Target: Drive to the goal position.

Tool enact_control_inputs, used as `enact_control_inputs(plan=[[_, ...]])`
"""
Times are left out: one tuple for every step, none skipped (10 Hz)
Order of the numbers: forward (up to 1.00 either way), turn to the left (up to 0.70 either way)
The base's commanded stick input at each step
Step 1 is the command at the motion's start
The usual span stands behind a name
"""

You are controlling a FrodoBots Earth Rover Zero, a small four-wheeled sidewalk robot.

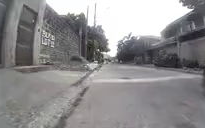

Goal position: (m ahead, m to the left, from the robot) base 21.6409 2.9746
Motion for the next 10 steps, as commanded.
enact_control_inputs(plan=[[0.70,0.00],[0.70,0.00],[0.70,0.00],[0.70,0.00],[0.70,0.00],[0.70,0.00],[0.70,0.00],[0.70,0.00],[0.70,0.00],[0.70,0.00]])
